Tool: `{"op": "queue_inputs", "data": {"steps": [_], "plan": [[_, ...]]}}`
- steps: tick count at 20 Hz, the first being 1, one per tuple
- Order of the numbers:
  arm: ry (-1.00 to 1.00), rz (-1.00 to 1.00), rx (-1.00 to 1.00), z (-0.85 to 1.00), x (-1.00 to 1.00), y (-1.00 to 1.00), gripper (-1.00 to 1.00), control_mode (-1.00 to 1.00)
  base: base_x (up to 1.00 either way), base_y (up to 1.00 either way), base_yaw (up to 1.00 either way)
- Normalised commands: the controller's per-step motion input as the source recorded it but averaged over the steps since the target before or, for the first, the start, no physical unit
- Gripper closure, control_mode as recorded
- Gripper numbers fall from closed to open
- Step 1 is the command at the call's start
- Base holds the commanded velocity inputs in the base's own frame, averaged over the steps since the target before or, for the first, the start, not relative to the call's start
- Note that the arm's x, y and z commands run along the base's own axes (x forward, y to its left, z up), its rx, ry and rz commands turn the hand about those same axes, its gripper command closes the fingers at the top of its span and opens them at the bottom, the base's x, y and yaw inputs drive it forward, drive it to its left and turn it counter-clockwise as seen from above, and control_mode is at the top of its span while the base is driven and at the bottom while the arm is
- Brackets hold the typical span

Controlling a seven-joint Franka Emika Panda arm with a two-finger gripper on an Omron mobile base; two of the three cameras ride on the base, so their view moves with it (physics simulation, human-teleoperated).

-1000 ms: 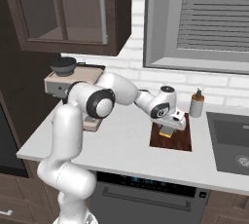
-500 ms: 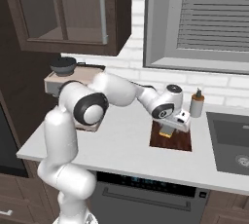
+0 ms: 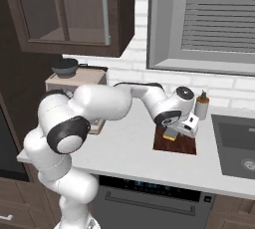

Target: Pick up the sponge from the counter and clean the cutting board by briefly scrubbing or pressing down on the cutting board. Once finished, release the sponge.

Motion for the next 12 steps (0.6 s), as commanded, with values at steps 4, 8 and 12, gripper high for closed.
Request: {"op": "queue_inputs", "data": {"steps": [4, 8, 12], "plan": [[-0.03, 0.11, 0.13, 0.91, -0.43, 0.39, -1.0, -1.0, 0.0, 0.0, 0.0], [-0.15, 0.12, 0.04, 0.61, -0.33, 0.73, -1.0, -1.0, 0.0, 0.0, 0.0], [-0.33, 0.08, 0.0, 0.24, -0.28, 0.96, -1.0, -1.0, 0.0, 0.0, 0.0]]}}
